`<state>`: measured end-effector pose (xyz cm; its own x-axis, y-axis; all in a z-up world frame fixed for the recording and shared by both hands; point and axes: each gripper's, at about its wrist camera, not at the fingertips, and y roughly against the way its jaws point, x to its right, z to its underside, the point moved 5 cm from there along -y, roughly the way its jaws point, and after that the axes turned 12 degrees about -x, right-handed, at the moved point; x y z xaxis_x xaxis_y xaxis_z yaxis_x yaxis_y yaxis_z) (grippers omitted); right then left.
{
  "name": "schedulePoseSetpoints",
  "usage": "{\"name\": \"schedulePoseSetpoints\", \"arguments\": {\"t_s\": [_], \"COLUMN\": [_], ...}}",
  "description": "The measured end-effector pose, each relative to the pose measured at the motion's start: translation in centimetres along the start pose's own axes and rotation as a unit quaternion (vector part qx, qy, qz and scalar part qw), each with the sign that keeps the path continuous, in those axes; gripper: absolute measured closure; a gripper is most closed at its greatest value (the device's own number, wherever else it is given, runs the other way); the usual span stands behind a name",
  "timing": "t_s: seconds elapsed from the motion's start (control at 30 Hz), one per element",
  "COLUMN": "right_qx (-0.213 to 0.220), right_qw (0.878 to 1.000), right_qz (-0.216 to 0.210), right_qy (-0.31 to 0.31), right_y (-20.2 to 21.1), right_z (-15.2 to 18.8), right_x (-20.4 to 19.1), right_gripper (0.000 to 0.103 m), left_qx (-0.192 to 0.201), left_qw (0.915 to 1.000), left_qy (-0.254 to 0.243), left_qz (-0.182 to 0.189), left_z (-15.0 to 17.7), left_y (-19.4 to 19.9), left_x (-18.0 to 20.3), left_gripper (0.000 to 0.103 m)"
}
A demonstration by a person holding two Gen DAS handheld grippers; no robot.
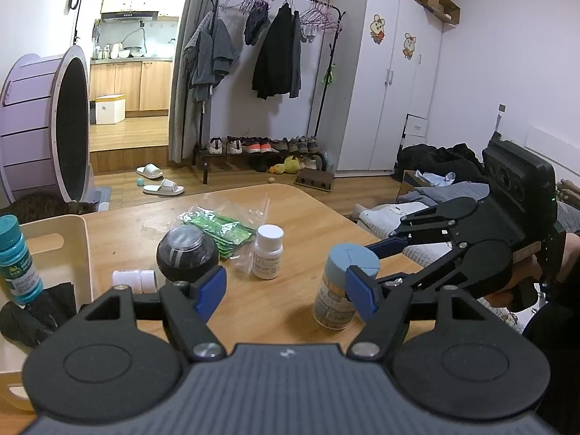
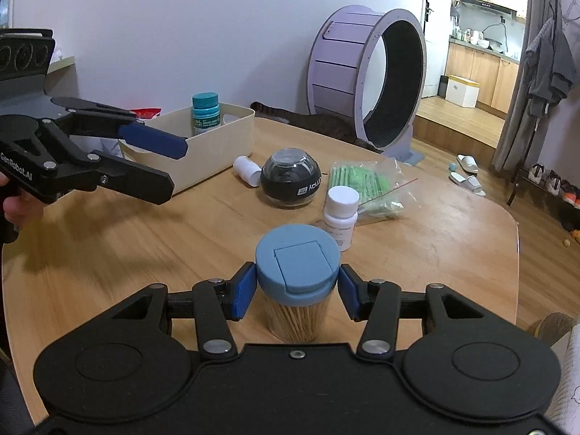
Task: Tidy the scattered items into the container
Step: 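Lower the toothpick canister with the right tool and set it upright, then close the left tool on the upright toothpick canister and lift it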
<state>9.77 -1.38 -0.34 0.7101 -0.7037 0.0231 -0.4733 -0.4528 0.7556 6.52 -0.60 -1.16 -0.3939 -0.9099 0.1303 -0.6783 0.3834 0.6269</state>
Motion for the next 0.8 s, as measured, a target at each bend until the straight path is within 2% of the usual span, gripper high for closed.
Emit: {"name": "schedulePoseSetpoints", "arguments": {"t_s": [0.07,0.13,0.3,0.37,0.53,0.8], "right_qx": [0.008,0.027,0.047,0.049,0.058,0.072], "right_qw": [1.0,1.0,0.998,0.998,0.995,0.993], "right_qz": [0.008,0.008,0.018,0.026,0.033,0.031], "right_qy": [-0.002,-0.005,-0.029,-0.04,-0.073,-0.085], "right_y": [0.4,1.4,3.7,4.3,5.4,6.1], "right_z": [0.0,0.1,1.0,1.5,3.1,3.9], "right_x": [0.0,0.1,1.5,2.2,3.7,4.6], "right_gripper": [0.039,0.031,0.031,0.026,0.023,0.022], "left_qx": [-0.002,-0.001,-0.002,-0.006,-0.016,-0.027], "left_qw": [1.0,0.9999,0.9997,0.9994,0.9988,0.9978], "left_qy": [-0.005,-0.011,-0.022,-0.029,-0.045,-0.061], "left_qz": [0.001,0.002,0.012,0.016,0.011,0.004], "left_z": [0.0,0.1,0.1,0.0,-0.2,-0.8], "left_y": [-0.2,-0.4,-1.3,-2.0,-4.3,-7.5], "left_x": [0.1,0.3,1.3,2.0,3.6,5.4], "left_gripper": [0.031,0.03,0.026,0.026,0.025,0.025]}}
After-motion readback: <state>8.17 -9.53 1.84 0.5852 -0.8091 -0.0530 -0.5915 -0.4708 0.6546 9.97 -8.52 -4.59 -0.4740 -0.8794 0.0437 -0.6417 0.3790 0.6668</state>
